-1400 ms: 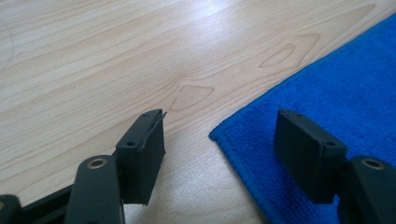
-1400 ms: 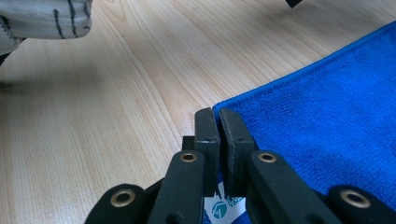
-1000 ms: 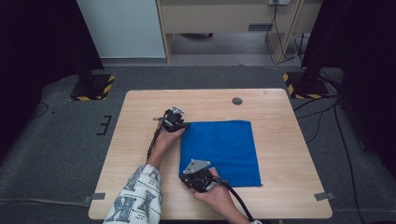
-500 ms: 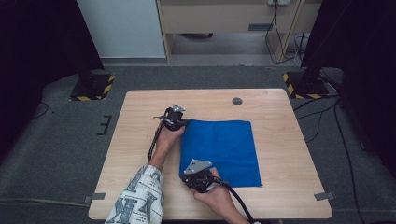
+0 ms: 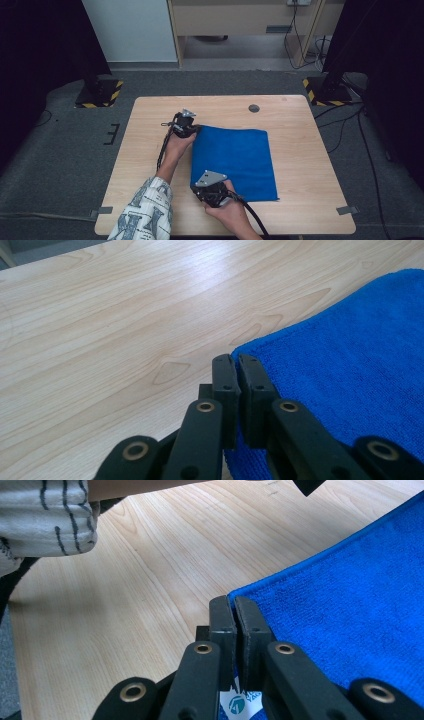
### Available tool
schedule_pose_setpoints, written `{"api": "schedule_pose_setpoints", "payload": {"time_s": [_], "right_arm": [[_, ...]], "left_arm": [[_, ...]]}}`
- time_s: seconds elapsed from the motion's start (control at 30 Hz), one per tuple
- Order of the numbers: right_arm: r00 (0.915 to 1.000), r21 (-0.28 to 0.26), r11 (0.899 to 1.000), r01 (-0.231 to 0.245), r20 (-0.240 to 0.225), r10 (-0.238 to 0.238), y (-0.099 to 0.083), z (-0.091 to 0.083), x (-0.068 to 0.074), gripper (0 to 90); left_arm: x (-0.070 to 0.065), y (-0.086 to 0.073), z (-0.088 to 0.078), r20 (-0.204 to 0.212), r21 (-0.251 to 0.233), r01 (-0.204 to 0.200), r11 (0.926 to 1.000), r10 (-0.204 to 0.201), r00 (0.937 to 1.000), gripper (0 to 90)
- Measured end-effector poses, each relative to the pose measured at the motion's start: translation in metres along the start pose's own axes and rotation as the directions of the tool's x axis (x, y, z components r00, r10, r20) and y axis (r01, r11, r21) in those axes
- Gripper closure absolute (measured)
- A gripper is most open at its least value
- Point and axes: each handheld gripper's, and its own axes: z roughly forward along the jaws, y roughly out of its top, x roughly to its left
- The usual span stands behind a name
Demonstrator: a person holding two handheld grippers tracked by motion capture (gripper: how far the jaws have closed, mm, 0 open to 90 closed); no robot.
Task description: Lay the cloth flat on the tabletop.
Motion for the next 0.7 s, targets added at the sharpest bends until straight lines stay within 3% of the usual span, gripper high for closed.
{"api": "schedule_pose_setpoints", "payload": {"time_s": [0.7], "right_arm": [[0.9998, -0.03, 0.999, 0.01, -0.017, -0.011, 0.017, 0.004, 0.012, 87.5]], "left_arm": [[0.021, -0.001, -0.017, 0.006, -0.022, 0.022, 0.9995, -0.022, 0.9997, 86.7]]}}
